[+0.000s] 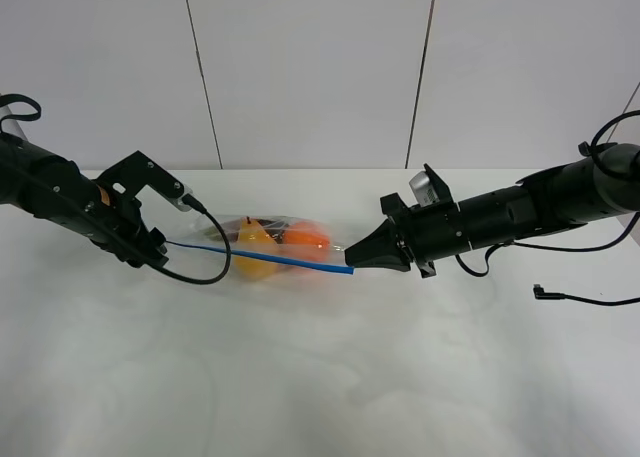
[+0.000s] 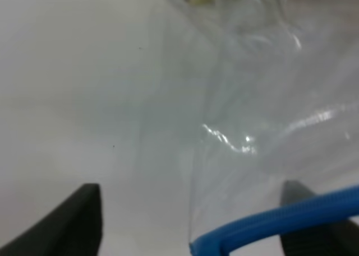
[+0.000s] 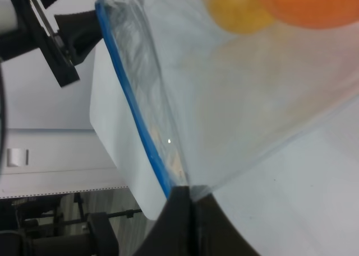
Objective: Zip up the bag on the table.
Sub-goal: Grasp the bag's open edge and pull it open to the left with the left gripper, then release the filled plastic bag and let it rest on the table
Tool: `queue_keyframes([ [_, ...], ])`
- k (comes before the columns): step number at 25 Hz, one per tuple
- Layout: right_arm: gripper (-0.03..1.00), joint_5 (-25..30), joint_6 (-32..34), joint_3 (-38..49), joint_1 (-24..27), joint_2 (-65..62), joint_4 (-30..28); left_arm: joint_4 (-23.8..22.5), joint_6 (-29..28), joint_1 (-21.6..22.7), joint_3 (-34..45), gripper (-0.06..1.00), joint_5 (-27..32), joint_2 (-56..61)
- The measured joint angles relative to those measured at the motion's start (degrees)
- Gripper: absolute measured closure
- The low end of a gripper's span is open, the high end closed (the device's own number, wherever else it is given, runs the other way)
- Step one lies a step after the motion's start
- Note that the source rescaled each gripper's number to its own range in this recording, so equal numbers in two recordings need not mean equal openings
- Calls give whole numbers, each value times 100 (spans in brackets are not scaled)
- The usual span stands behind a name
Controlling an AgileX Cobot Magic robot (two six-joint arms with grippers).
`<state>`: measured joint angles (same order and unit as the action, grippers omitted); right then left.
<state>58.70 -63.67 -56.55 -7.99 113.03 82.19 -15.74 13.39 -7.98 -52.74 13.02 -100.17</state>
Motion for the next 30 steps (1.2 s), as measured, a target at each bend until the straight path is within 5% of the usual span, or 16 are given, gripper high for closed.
queue_keyframes([
  [4, 97, -60, 0, 0, 0, -2, -102, -7, -1164, 0, -35, 8, -185, 0],
  [7, 97, -101, 0, 0, 0, -2, -154, -13, -1508, 0, -97, 7, -159, 0],
  [17, 97, -221, 0, 0, 0, -2, -241, -6, -2957, 453, -392, 6, 873, 0],
  [30, 97, -317, 11, 0, 0, -2, -425, -12, -3173, 1072, -403, 6, 1175, 0],
])
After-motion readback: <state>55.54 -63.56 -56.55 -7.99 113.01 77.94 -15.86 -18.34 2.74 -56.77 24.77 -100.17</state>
